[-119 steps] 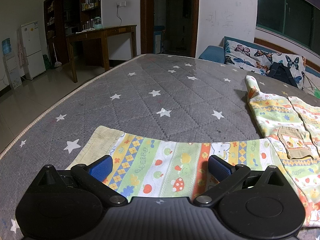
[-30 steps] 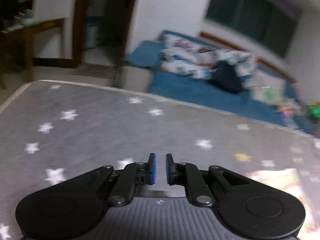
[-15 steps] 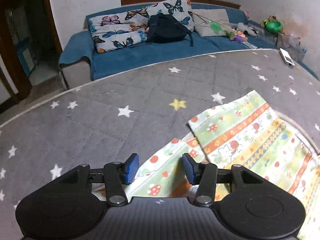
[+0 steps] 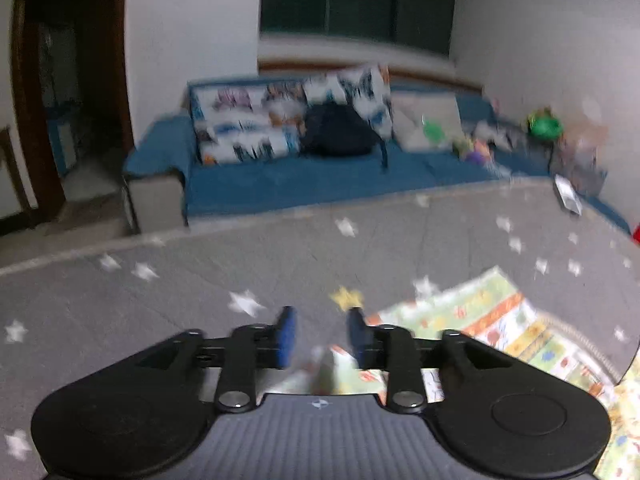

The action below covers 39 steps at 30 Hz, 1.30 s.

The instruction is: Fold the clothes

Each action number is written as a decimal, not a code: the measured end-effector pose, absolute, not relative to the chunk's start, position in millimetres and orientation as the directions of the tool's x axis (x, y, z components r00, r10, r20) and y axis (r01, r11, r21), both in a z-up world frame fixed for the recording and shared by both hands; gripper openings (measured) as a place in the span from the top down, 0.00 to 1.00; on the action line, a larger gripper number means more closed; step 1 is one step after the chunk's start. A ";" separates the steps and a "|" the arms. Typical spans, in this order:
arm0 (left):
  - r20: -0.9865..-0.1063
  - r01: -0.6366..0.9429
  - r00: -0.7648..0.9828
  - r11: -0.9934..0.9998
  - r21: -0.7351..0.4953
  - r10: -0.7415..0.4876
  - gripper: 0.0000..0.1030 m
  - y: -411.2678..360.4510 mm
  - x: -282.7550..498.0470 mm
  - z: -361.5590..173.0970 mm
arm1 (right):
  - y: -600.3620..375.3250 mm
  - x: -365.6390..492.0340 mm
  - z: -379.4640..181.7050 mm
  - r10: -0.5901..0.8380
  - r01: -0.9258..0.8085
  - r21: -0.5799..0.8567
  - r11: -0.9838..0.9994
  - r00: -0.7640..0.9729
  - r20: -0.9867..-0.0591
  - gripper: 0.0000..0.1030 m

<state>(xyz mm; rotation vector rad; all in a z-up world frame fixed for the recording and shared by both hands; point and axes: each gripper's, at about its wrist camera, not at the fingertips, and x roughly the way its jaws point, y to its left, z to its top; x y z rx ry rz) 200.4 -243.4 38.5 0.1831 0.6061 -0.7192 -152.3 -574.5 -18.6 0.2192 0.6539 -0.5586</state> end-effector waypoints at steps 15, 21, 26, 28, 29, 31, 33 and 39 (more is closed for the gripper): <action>-0.629 0.689 0.519 0.718 -0.093 -0.579 0.51 -167.5 43.9 49.0 | -565.8 -140.7 -4.2 -0.386 0.535 0.041 0.844 0.659 -0.646 0.63; -0.637 0.721 0.455 0.677 -0.145 -0.622 0.49 -177.1 -27.9 39.2 | -584.1 -147.0 -0.3 -0.378 0.581 0.102 0.808 0.643 -0.666 0.66; -0.667 0.753 0.382 0.634 -0.176 -0.639 0.49 -189.9 -59.3 23.1 | -586.6 -147.6 -0.5 -0.365 0.579 0.120 0.806 0.646 -0.670 0.71; -0.686 0.758 0.363 0.628 -0.176 -0.631 0.49 -194.2 -63.5 16.0 | -586.1 -148.5 1.1 -0.354 0.578 0.136 0.805 0.652 -0.670 0.89; -0.690 0.766 0.362 0.622 -0.164 -0.627 0.49 -195.5 -65.9 12.7 | -586.6 -149.9 2.6 -0.352 0.582 0.148 0.800 0.654 -0.669 0.91; -0.699 0.781 0.347 0.606 -0.154 -0.625 0.49 -195.9 -71.0 13.3 | -586.2 -153.4 5.8 -0.369 0.592 0.141 0.794 0.652 -0.662 0.91; -0.711 0.800 0.326 0.582 -0.143 -0.623 0.49 -196.4 -76.4 12.0 | -584.3 -159.5 10.0 -0.374 0.590 0.145 0.794 0.663 -0.649 0.92; -0.723 0.845 0.255 0.511 -0.156 -0.642 0.50 -188.8 -94.7 12.9 | -582.2 -179.5 24.8 -0.417 0.605 0.135 0.784 0.676 -0.607 0.93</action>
